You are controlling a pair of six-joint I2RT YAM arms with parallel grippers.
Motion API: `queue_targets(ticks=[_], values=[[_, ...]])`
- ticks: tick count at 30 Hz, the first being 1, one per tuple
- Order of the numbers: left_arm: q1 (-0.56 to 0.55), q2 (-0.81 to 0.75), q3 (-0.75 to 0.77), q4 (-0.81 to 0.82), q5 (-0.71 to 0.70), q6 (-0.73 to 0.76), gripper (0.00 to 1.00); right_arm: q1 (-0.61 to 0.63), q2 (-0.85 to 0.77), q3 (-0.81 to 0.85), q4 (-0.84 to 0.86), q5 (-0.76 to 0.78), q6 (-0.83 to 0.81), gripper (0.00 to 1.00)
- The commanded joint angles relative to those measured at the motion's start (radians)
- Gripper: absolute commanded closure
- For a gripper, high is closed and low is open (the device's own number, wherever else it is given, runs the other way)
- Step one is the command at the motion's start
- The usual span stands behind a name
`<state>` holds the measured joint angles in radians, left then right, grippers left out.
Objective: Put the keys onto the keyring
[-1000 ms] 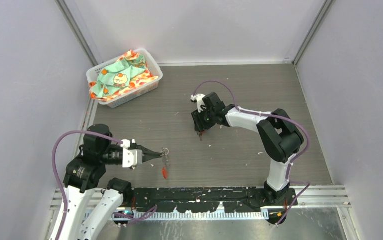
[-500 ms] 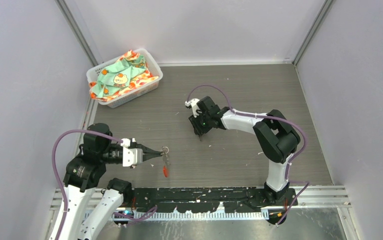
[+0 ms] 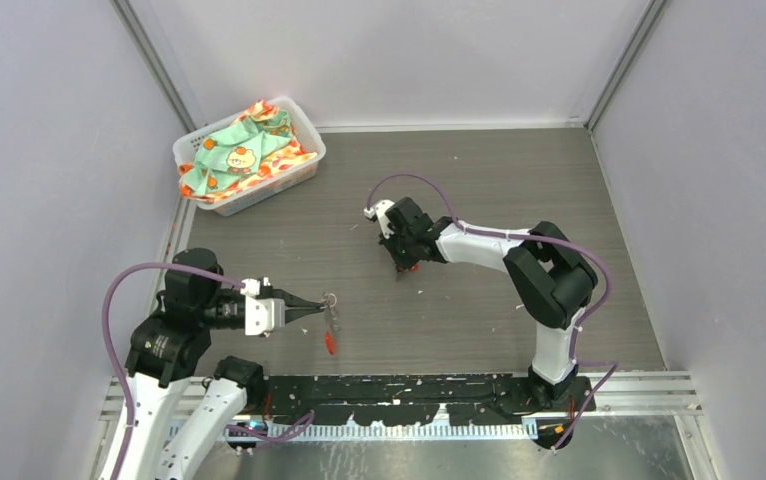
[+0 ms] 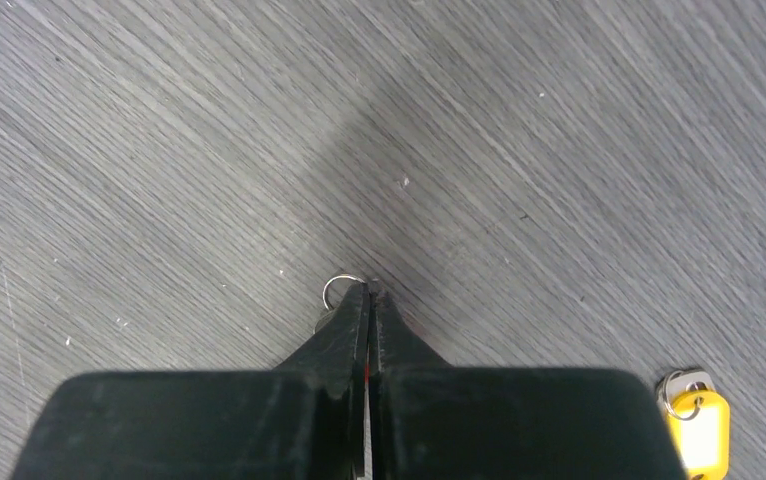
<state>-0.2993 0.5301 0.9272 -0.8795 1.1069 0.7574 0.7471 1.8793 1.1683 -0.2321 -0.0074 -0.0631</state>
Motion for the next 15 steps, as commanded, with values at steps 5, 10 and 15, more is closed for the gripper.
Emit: queue_targets(ticks=[5,10,15], values=[[-0.001,-0.001,0.016,0.032,0.004,-0.006,0.98,0.013,-0.098,0.006,-0.012,-0.031,0.009,0.99],[-0.001,0.001,0.010,0.029,0.009,-0.003,0.98,0.013,-0.229,-0.046,0.011,-0.125,0.058,0.99],[-0.001,0.004,0.000,0.015,0.033,-0.005,0.98,0.041,-0.392,-0.127,0.064,-0.174,0.121,0.99]])
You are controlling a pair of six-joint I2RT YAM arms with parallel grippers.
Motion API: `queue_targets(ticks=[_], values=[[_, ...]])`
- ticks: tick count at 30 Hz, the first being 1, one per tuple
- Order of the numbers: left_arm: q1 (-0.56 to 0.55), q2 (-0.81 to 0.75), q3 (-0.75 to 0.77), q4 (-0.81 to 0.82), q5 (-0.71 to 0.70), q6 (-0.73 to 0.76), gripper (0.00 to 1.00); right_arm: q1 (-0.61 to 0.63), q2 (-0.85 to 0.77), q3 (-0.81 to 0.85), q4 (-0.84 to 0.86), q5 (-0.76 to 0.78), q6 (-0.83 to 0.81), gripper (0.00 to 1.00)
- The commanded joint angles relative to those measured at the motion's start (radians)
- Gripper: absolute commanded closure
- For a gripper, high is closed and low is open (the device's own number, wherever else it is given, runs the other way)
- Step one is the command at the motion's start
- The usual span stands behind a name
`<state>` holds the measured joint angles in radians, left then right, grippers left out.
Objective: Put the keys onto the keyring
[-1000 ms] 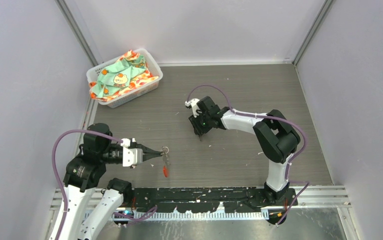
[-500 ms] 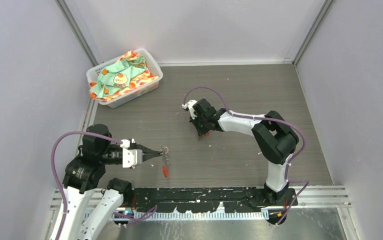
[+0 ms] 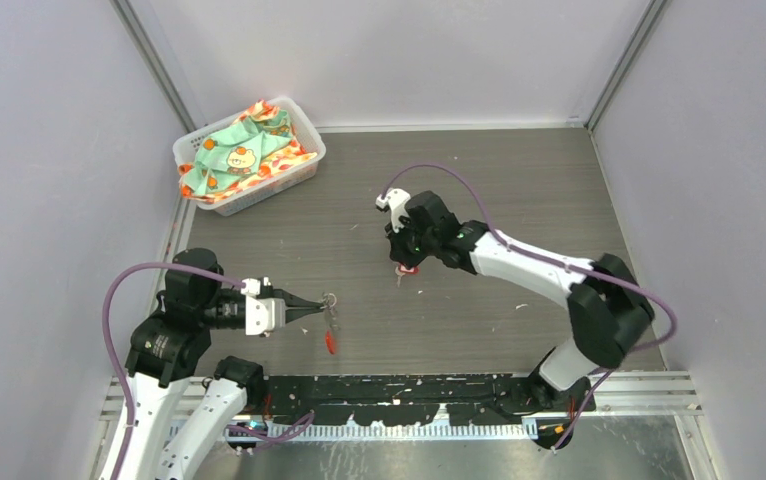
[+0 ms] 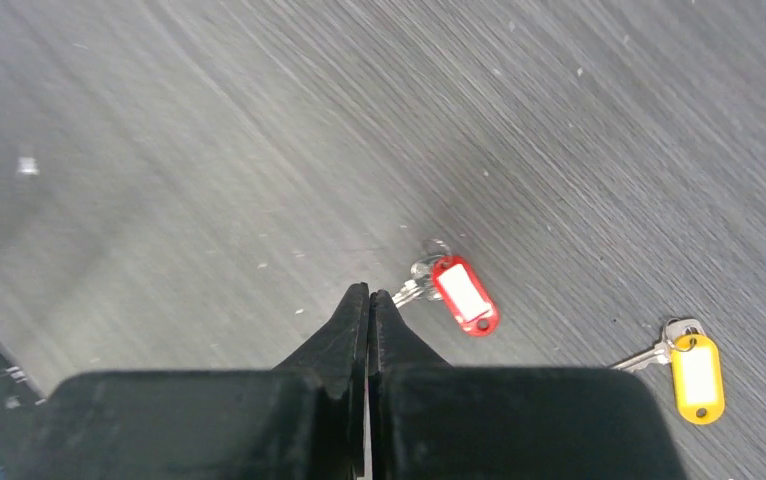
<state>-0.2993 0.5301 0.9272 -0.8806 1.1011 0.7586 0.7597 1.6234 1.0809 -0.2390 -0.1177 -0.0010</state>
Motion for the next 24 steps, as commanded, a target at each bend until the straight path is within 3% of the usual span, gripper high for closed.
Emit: queue_targets(ticks=[1,3,6,9,11,12,18,24], values=[[-0.001,0.004,-0.003,0.017,0.035,0.000,0.98,0.032,-0.162,-0.058,0.079,-0.049,0.061,0.99],[-0.001,0.007,-0.005,0.022,0.030,0.004,0.98,0.033,-0.176,-0.083,0.089,0.011,0.035,0.99],[-0.001,0.015,0.001,0.022,0.039,-0.003,0.98,0.014,-0.125,-0.062,0.067,0.033,-0.013,0.80],[-0.001,0.015,0.007,0.020,0.043,-0.009,0.98,-0.035,-0.033,0.002,0.031,-0.029,-0.039,0.58],[-0.002,0.012,0.007,0.019,0.039,-0.009,0.98,-0.060,0.036,0.042,0.023,-0.048,-0.057,0.38],[-0.001,0.008,0.007,0.018,0.035,-0.009,0.98,-0.070,0.063,0.051,0.021,-0.070,-0.069,0.21],[-0.002,0.005,0.010,0.011,0.027,-0.004,0.98,-0.124,0.176,0.115,0.017,-0.169,-0.078,0.17],[-0.001,0.010,0.014,0.011,0.022,0.001,0.98,-0.177,0.256,0.172,-0.028,-0.340,-0.081,0.26]])
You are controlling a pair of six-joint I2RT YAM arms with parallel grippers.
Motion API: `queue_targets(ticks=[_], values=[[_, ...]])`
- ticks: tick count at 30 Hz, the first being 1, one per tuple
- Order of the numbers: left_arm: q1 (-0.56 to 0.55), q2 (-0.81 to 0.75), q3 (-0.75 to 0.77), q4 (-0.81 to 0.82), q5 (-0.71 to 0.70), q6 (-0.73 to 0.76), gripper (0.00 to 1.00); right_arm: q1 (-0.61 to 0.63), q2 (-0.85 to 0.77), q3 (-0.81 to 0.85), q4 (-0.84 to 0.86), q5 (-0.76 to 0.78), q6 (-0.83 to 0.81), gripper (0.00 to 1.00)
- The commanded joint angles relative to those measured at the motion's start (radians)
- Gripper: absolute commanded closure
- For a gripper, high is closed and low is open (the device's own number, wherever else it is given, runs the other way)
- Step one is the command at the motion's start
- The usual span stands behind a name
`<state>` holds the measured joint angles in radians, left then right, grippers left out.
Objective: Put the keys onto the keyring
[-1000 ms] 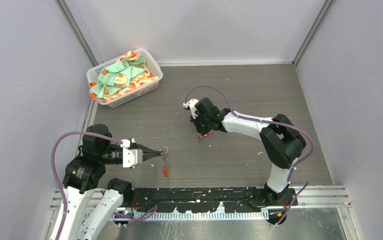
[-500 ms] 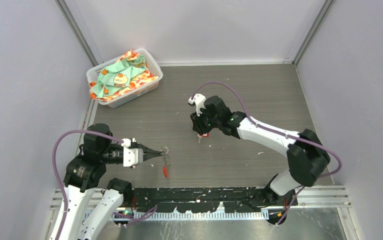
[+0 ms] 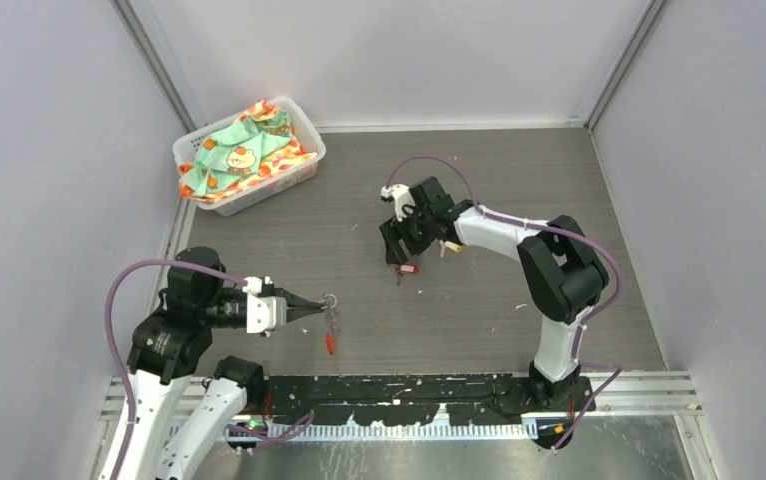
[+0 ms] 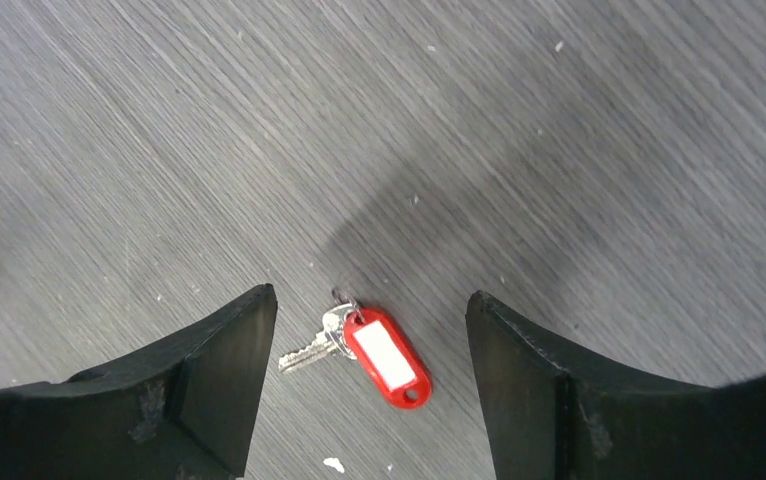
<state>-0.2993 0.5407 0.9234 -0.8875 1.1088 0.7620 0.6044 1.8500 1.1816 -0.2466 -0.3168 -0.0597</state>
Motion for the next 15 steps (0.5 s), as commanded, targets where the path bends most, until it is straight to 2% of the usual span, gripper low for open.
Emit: queue_targets(ticks=[1,5,15], values=[[-0.001,-0.001,0.018,0.018,0.013,0.000,0.98,-0.026,0.043,0.082,-0.035,-0.154,-0.027,0.27],[-0.001,0.002,0.024,0.015,0.007,0.004,0.97,-0.033,0.083,0.101,-0.060,-0.175,-0.037,0.33],[-0.001,0.002,0.034,0.007,0.002,0.013,0.97,-0.035,0.132,0.105,-0.072,-0.205,-0.048,0.37]])
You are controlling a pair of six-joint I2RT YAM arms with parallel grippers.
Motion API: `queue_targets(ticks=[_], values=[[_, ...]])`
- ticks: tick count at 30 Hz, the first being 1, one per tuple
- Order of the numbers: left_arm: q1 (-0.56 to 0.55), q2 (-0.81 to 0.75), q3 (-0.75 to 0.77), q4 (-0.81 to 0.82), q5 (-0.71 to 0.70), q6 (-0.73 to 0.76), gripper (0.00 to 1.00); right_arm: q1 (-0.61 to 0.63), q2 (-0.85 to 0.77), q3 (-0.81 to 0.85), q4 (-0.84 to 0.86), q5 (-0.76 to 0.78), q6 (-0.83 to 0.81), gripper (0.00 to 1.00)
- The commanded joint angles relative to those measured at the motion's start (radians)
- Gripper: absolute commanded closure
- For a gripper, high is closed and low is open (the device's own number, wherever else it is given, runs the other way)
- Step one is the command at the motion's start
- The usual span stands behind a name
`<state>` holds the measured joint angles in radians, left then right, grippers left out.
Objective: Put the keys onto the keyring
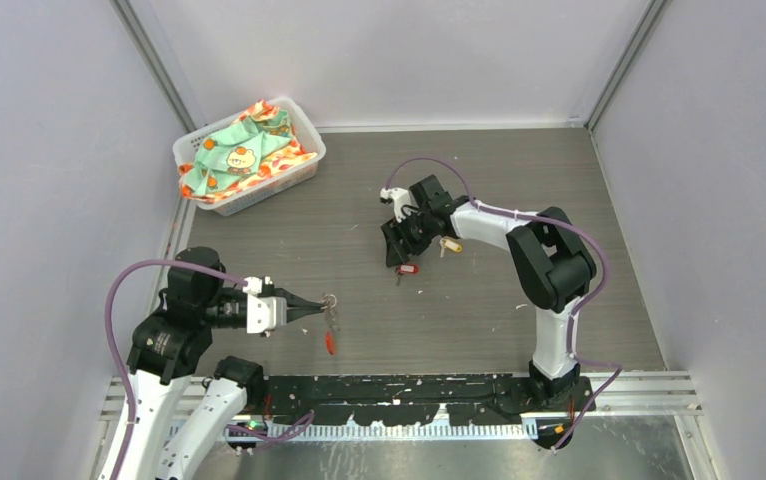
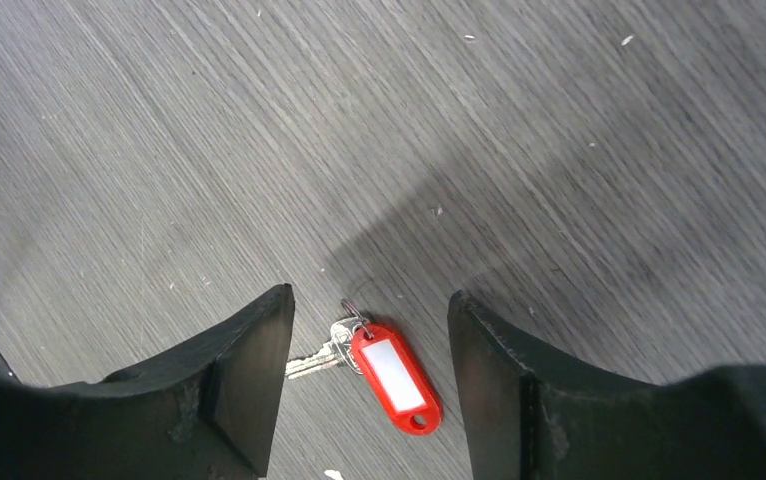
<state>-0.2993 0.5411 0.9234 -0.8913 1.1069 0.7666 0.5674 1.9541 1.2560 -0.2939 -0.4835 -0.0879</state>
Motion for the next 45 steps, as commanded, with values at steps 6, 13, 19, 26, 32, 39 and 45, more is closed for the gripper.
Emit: queue_targets(ticks=[6,13,19,26,32,39,45], values=[[-0.001,0.003,0.034,0.006,0.002,0.020,0.97,0.002,0.025,0.025,-0.045,-0.049,-0.017,0.51],[-0.001,0.003,0.038,0.006,0.004,0.027,0.97,0.003,0.011,0.012,-0.057,-0.037,-0.018,0.56],[-0.001,-0.005,0.037,-0.002,0.000,0.034,0.97,0.017,0.002,-0.002,-0.060,-0.022,-0.022,0.63],[-0.001,-0.007,0.035,-0.008,-0.003,0.043,0.97,0.030,-0.001,-0.016,-0.049,0.002,-0.017,0.73],[-0.001,-0.010,0.034,-0.014,-0.008,0.051,0.97,0.029,-0.011,-0.018,-0.059,0.026,-0.010,0.81],[-0.001,-0.012,0.031,-0.015,-0.006,0.052,0.97,0.029,-0.023,-0.012,-0.088,0.051,-0.009,0.72],[-0.001,-0.012,0.032,-0.015,-0.007,0.052,0.97,0.030,-0.052,-0.024,-0.099,0.074,-0.001,0.70]])
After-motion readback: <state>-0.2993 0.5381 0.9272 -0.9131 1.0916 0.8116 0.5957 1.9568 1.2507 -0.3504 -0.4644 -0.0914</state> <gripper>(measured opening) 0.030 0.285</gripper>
